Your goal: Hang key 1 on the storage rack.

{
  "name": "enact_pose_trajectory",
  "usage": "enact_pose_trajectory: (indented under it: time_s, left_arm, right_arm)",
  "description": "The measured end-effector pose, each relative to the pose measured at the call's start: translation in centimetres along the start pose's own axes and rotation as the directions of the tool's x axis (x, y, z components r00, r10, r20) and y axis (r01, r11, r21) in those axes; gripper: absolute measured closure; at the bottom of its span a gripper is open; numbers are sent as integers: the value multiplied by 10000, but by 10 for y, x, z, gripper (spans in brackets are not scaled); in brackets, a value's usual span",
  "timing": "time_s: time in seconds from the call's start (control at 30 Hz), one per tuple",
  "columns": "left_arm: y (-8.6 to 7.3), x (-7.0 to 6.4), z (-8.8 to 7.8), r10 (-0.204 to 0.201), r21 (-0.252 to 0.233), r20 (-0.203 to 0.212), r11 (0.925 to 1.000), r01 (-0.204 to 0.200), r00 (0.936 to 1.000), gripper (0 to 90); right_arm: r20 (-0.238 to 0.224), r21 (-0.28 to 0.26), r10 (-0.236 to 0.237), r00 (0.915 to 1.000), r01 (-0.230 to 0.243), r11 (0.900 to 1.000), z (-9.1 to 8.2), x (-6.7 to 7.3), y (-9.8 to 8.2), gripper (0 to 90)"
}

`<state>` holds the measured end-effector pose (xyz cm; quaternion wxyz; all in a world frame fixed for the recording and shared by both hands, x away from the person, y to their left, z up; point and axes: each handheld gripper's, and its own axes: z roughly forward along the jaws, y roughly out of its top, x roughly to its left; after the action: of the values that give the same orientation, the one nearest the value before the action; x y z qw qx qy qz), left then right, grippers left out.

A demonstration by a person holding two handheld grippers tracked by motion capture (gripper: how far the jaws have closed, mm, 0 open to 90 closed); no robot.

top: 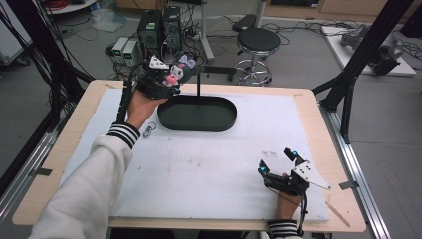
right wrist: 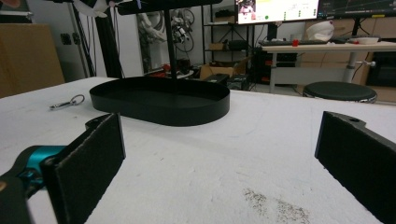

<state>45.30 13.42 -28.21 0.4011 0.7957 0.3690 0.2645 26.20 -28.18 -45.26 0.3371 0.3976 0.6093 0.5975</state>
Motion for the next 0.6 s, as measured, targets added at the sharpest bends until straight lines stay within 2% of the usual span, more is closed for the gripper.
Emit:
enact_pose_trajectory:
  time_s: [0.23,0.43,0.6]
  left_arm:
    - [-2,3,3,-333,-3,-251,9994,333,9991,536]
    - [-4,2,7,-467,69,-443,9989,471,9979,536]
    - [-11,2,8,-604,185,-505,9979,614,9969,536]
  right_arm:
    - [4,3,-4,10000,4,10000,0,0,0,8]
    - [-2,-41,-37,10000,37,10000,0,0,0,8]
    - [-8,-22,-34,10000,34,10000,0,0,0,8]
